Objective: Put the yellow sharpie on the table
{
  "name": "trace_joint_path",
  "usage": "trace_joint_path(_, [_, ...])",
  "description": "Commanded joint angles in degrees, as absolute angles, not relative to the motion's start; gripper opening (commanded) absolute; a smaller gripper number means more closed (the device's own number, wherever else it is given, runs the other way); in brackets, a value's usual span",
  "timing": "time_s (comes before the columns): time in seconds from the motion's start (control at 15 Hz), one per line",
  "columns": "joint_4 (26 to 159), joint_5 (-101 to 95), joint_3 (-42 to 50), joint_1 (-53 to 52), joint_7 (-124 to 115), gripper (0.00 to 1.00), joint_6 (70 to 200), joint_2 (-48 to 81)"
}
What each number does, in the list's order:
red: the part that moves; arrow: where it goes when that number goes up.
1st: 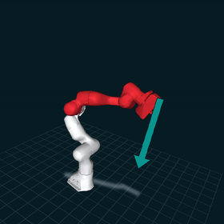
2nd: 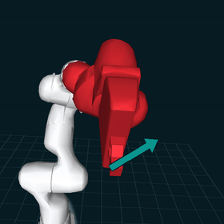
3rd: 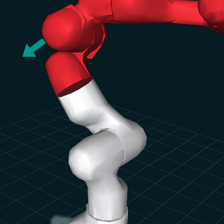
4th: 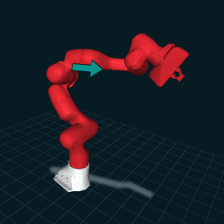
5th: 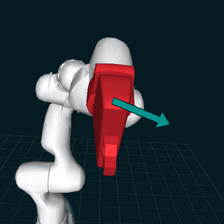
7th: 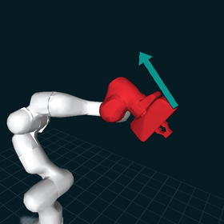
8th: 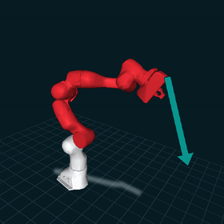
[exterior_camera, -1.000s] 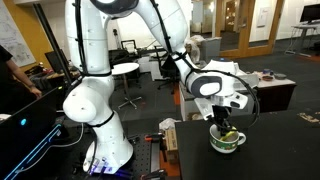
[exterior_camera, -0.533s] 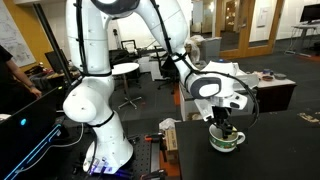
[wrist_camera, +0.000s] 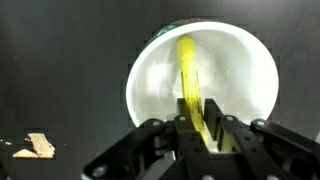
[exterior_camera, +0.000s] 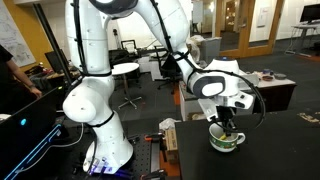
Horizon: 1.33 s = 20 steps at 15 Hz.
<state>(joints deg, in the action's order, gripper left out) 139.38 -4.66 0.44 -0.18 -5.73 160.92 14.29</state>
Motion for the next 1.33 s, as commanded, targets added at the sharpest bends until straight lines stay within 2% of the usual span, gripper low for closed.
trace_joint_path(0.0, [138.7, -3.2, 0.6, 0.3, -3.6, 0.29, 160.0, 13.2])
trace_joint_path(0.2, [138.2, -2.9, 0.4, 0.7, -3.3, 0.4, 159.7, 13.3])
trace_joint_path(0.27, [138.0, -2.9, 0.5, 0.6, -3.4, 0.37, 159.6, 13.4])
trace_joint_path(0.53, [138.0, -2.9, 0.6, 0.8, -3.4, 0.01, 159.3, 12.6])
trace_joint_path(0.67, [137.9, -2.8, 0.6, 0.9, -3.4, 0.05, 159.2, 12.4])
trace_joint_path(1.27, [141.0, -1.9, 0.9, 0.3, -5.5, 0.05, 158.0, 7.1])
